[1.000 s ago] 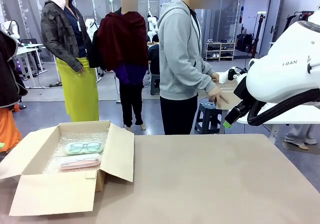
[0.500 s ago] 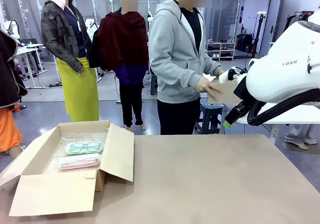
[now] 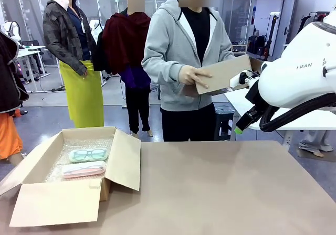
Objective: Pack the glasses set securely to prepare it for shipping.
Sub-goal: Position the Package Box on the left side of the table.
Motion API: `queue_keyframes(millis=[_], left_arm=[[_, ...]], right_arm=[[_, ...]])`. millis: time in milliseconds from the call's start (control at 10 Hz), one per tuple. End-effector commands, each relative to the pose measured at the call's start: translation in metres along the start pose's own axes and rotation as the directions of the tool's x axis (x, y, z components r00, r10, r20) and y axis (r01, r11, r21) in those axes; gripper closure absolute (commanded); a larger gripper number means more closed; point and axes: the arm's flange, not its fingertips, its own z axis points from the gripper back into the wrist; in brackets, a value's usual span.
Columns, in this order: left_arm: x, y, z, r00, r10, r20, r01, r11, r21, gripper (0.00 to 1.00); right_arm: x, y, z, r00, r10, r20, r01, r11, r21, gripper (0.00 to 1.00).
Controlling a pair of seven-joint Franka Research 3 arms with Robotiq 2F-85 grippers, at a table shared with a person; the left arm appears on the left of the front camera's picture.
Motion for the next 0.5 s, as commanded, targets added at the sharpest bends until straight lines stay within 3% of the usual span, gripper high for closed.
queue_keyframes(millis=[0, 400], left_arm=[[0.001, -0.003, 0.0043, 1.0, -0.004, 0.006, 0.004, 1.0, 0.006, 0.0], [0.001, -0.003, 0.0043, 1.0, -0.004, 0.006, 0.004, 1.0, 0.006, 0.0]], right_arm=[[0.0025, 0.0011, 0.0003, 1.0, -0.009, -0.006, 0.009, 1.0, -0.005, 0.0], [0.0025, 0.0011, 0.0003, 1.0, -0.009, -0.006, 0.009, 1.0, -0.005, 0.0]])
